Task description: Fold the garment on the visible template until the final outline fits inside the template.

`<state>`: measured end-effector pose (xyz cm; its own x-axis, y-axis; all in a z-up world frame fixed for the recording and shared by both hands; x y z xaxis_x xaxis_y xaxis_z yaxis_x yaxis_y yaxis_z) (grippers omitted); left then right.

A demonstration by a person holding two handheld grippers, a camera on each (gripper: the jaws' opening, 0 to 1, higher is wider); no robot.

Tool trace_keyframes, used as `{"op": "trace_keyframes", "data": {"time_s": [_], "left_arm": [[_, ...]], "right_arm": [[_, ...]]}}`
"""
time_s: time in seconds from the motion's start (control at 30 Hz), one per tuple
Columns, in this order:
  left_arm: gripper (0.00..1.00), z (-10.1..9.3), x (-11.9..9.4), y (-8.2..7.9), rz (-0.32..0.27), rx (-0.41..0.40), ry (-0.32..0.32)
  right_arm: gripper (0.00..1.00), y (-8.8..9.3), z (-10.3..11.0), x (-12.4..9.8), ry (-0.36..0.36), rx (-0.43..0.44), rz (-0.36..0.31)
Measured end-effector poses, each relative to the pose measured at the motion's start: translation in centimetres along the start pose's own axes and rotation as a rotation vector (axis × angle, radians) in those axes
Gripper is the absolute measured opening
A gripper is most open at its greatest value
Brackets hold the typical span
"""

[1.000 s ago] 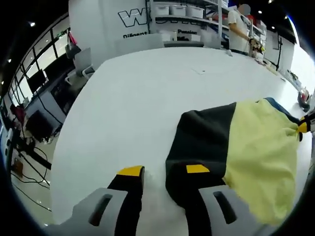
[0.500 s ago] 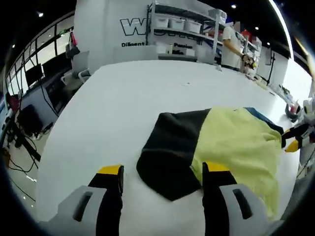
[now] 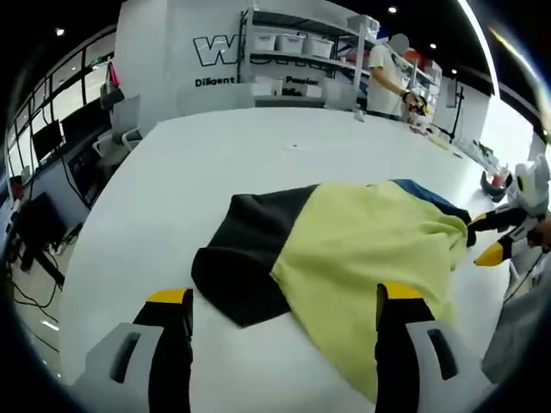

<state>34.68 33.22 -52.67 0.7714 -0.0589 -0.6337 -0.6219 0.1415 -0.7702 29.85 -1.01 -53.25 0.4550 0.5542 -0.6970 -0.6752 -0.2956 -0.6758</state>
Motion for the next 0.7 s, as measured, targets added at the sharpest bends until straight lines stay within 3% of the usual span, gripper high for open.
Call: {"op": "trace_keyframes", "data": {"time_s": [0.23,0.57,0.7], "left_arm": [[0.89,-1.7,-1.8,0.3,-0.004,0.029,0.034],[0.85,-3.6,-4.8,1.9,0.002,-0.007,0.072],[0.85,-4.9,-5.8,2.2,-0.01,0.066,0.085]], "right_arm": [[0.59,0.7,0.9,-0.5,0.015,-0.026,-0.022],[0.51,0.9,2.0,0.2,-0.027,-0.087,-0.038],[0.49,1.2,2.3,0.4,-0.033,-0.094,-0.033]]}}
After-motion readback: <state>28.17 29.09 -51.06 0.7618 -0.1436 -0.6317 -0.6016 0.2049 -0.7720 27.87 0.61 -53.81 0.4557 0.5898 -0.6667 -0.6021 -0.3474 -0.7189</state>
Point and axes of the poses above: the point that each gripper's makers call its tool centre point, and the gripper's own axes: x roughly forward along the fingers, z roughly to its left, y roughly out of its underside, the point moved 10 cm from there along -x, roughly backward along the fingers, and after that the axes turned 13 degrees about -y, right-handed, at the moved point
